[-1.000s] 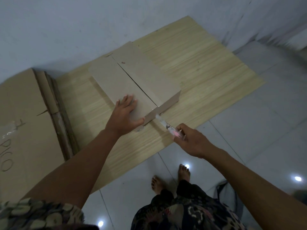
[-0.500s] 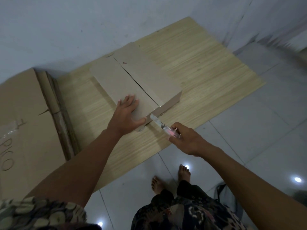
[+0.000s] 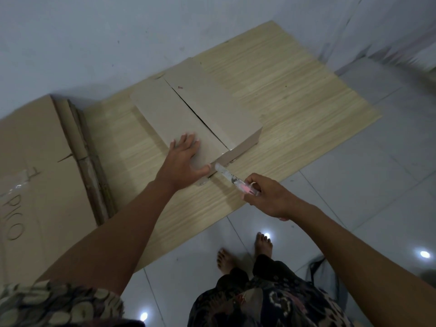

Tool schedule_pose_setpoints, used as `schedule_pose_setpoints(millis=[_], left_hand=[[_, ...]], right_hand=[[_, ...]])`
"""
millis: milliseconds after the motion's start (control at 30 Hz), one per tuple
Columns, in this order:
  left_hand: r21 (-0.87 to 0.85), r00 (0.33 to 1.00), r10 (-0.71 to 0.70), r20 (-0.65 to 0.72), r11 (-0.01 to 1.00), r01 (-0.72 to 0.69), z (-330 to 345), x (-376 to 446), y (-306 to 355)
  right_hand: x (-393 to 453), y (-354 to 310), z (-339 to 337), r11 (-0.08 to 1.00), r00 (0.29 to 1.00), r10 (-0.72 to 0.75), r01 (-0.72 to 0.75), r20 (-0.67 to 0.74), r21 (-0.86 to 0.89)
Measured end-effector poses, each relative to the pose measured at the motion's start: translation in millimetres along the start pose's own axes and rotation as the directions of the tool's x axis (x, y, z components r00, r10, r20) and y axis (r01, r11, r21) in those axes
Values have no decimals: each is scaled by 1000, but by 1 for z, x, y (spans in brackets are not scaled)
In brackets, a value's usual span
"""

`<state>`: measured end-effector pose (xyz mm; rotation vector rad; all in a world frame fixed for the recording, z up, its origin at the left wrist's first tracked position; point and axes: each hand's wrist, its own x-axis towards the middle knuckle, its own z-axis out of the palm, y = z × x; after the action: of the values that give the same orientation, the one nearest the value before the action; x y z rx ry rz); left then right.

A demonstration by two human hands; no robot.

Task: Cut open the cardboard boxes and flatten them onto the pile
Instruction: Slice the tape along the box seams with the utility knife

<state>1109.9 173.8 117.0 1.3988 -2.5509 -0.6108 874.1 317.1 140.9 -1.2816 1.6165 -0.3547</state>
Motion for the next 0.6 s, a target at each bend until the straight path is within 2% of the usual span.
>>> schedule_pose_setpoints(millis=[267,467,600], left_hand=[[11,1000,8,-11,1000,-8,0,0,-1],[0,1000,8,2,1000,-8,0,1,-2],[-2,1000,1,10,1000,-1,-1,3,-1]], right_hand=[[3,-8,-6,999,999,-44,44,15,-14],[8,-14,-9,996,998,26,-21,-53,84],[9,-17,-12,984,995,99,-97,-5,147]])
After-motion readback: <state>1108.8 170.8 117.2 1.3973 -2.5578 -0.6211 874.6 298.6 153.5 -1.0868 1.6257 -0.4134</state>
